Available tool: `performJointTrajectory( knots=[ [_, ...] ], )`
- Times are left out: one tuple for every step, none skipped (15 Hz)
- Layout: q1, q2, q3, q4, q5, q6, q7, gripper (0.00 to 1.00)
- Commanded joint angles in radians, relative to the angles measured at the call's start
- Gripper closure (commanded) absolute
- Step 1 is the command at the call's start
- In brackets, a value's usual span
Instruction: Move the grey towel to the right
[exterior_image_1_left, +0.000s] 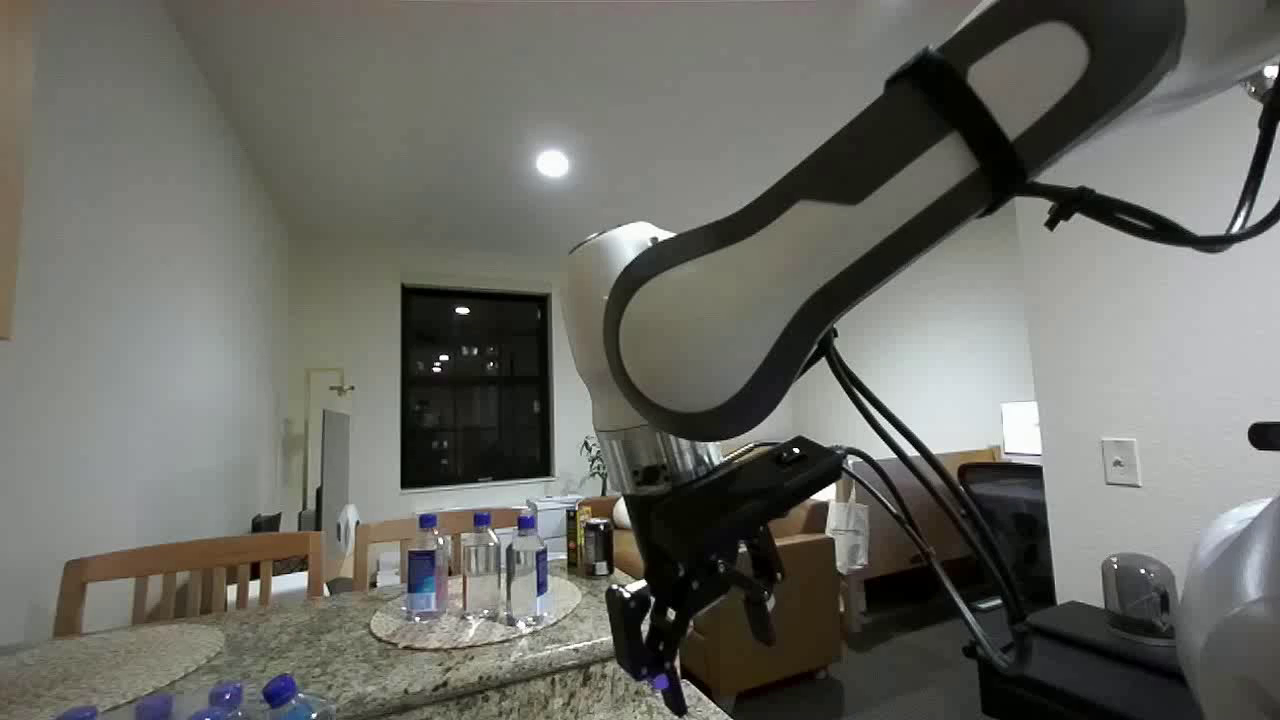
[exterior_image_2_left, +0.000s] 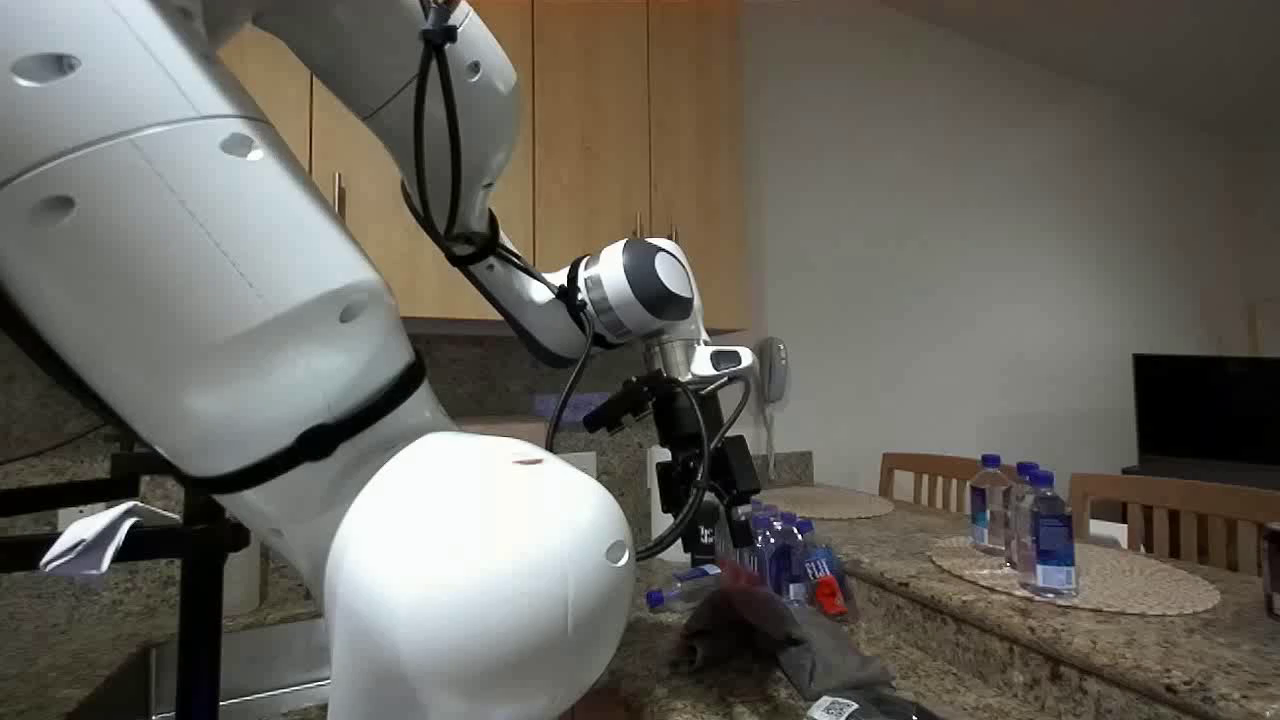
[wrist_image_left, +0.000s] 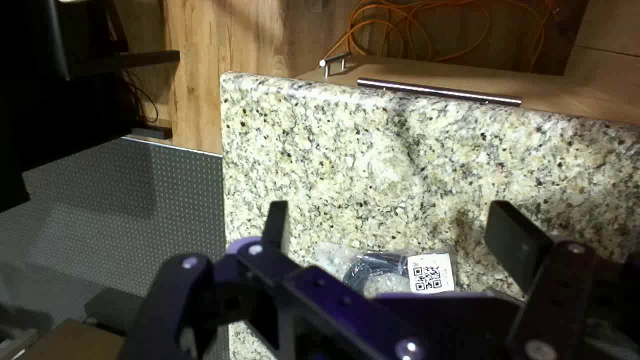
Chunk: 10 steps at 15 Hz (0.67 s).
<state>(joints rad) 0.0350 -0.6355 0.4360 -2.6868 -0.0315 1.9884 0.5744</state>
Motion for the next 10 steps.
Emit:
performJointTrajectory(
  knots=[
    [0.029,0.008,-0.028,0.001,-0.019,-0.002,0.016,0.00],
    [0.029,0.008,-0.028,0.001,-0.019,-0.002,0.016,0.00],
    [0.029,0.008,-0.028,0.001,-0.019,-0.002,0.016,0.00],
    [0.029,0.008,-0.028,0.001,-0.019,-0.002,0.016,0.00],
    [0.029,0.008,-0.028,0.001,-0.019,-0.002,0.016,0.00],
    [0.029,0.008,-0.028,0.001,-0.019,-0.002,0.016,0.00],
    [0.030,0.013,-0.031,0.003,-0.017,0.003,0.016,0.00],
    [0.032,0.022,-0.035,0.008,-0.012,0.013,0.020,0.00],
    [0.033,0.025,-0.037,0.011,-0.009,0.017,0.027,0.00],
    [0.036,0.032,-0.043,0.017,0.001,0.028,0.030,0.00]
  ],
)
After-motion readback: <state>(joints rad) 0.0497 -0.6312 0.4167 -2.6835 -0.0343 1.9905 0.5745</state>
